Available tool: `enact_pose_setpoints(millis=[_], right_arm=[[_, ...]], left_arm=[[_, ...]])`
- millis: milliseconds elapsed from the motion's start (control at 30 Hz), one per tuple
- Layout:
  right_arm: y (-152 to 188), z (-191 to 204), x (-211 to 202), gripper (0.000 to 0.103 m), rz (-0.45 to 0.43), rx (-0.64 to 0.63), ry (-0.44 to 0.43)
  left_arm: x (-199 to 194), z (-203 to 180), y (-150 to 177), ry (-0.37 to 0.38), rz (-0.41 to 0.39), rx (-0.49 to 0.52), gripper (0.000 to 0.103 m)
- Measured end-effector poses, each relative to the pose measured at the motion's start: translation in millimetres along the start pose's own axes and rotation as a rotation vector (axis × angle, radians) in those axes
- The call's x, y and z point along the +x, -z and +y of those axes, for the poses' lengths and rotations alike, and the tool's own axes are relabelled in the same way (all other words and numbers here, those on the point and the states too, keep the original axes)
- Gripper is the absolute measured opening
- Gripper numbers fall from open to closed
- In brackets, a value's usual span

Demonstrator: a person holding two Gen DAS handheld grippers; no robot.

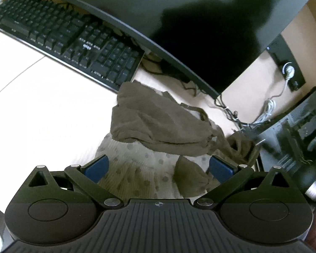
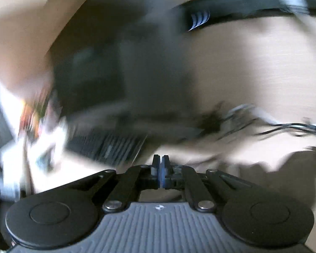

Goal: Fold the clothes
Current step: 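Grasp the other brown sleeve with the right tool and lift it, then carry the held sleeve across the dress body and open the right tool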

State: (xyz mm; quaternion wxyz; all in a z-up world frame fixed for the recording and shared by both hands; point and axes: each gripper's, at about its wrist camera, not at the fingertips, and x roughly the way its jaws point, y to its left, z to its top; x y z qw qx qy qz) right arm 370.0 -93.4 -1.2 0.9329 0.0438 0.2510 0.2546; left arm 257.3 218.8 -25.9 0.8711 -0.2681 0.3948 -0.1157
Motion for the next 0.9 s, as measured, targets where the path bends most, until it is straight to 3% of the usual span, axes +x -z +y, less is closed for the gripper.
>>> enact_pose_setpoints(millis=[67, 133, 200, 300, 367, 433, 500, 567, 667, 767, 833, 900], right_arm=[[7.9, 17.0, 2.6, 0.005, 0.021, -0.047, 0.003], [8.4, 13.9, -4.7, 0.016, 0.006, -0.026, 0.039], [5.5, -3.3, -18.7, 0.043, -0.032, 0.032, 0.138], [3.1, -53.8, -41.9, 0.054, -0.093, 0.196, 0.336], [4.8, -92.5, -52.1, 0.057, -0.112, 0.336, 0.446], [12.1, -136.3, -59.1, 0.057, -0.121, 0.513, 0.495], [20.2, -170.2, -60.5, 0.057, -0.117, 0.662, 0.503], [28.6, -188.5, -60.9, 0.057, -0.109, 0.736, 0.509], [33.8, -191.9, -58.0, 0.057, -0.076, 0.71, 0.504], [32.3, -191.6, -55.9, 0.064, -0.031, 0.63, 0.476], [34.2, -195.2, -55.7, 0.064, -0.01, 0.616, 0.44], [37.0, -198.6, -52.9, 0.064, 0.005, 0.616, 0.404]], left_arm=[[-6.2, 3.4, -0.3, 0.007, -0.009, 0.01, 0.103], [-7.2, 9.0, 1.9, 0.005, -0.002, 0.002, 0.103], [-6.6, 14.9, 4.7, 0.0, 0.01, -0.009, 0.103], [1.2, 14.0, 9.5, -0.005, 0.027, 0.009, 0.103], [13.0, -5.2, 8.6, -0.013, 0.023, 0.101, 0.103], [24.8, -24.4, 7.8, -0.02, 0.019, 0.192, 0.103], [36.6, -43.5, 7.0, -0.027, 0.015, 0.284, 0.103], [56.1, -75.9, 5.2, -0.024, -0.008, 0.441, 0.102], [92.2, -119.4, 15.8, -0.062, -0.037, 0.687, 0.096], [129.4, -142.5, 36.5, -0.134, -0.053, 0.885, 0.096], [151.4, -145.1, 44.3, -0.211, -0.043, 0.952, 0.093], [171.0, -140.8, 44.3, -0.283, -0.017, 0.95, 0.077]])
